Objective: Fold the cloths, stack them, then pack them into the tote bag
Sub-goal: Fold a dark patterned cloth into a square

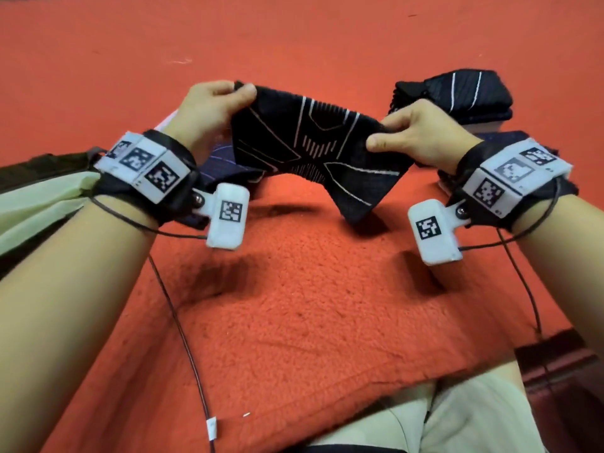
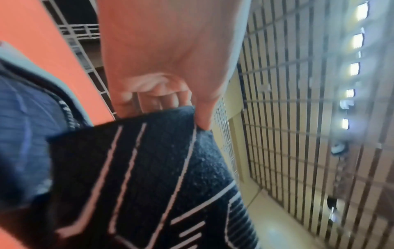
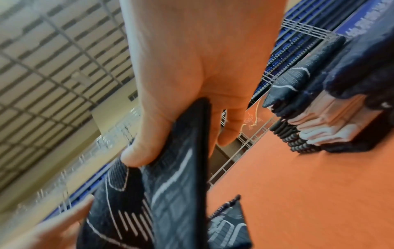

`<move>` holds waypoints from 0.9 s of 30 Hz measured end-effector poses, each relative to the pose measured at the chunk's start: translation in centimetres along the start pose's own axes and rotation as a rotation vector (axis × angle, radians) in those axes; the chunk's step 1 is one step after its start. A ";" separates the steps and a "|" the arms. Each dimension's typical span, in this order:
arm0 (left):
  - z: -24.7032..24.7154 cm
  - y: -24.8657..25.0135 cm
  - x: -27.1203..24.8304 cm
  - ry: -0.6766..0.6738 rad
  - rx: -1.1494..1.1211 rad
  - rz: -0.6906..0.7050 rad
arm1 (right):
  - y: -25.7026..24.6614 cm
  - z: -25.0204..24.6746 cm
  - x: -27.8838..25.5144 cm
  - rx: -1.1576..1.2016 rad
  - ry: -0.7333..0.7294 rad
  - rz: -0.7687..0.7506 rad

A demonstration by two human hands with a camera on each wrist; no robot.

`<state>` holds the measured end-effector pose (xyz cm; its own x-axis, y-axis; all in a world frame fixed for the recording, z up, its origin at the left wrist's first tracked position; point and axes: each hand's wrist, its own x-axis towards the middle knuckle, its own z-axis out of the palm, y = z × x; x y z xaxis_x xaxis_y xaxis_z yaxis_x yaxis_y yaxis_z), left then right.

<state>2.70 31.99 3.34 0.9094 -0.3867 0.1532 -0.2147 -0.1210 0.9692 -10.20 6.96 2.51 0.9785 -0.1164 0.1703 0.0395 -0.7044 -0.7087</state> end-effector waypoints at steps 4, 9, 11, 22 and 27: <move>-0.1 1.5 0.1 -0.062 -0.280 -0.194 | -2.3 -1.1 -0.7 0.323 -0.032 0.012; 1.9 -0.8 -1.0 -0.111 -0.171 -0.510 | -0.8 -0.6 0.8 0.428 -0.135 0.307; 2.5 -2.9 -1.7 -0.223 0.016 -0.596 | 1.1 0.6 1.1 0.324 -0.097 0.473; 2.8 -5.3 -3.2 -0.275 0.393 -0.587 | 4.9 3.9 -1.8 0.084 -0.069 0.689; 3.5 -6.2 -3.5 -0.324 0.340 -0.610 | 5.2 3.6 -1.1 0.121 0.171 0.584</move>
<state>-0.41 30.86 -3.84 0.7633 -0.4038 -0.5043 0.1455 -0.6531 0.7432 -10.34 5.91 -3.81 0.7996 -0.5765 -0.1684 -0.4598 -0.4073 -0.7891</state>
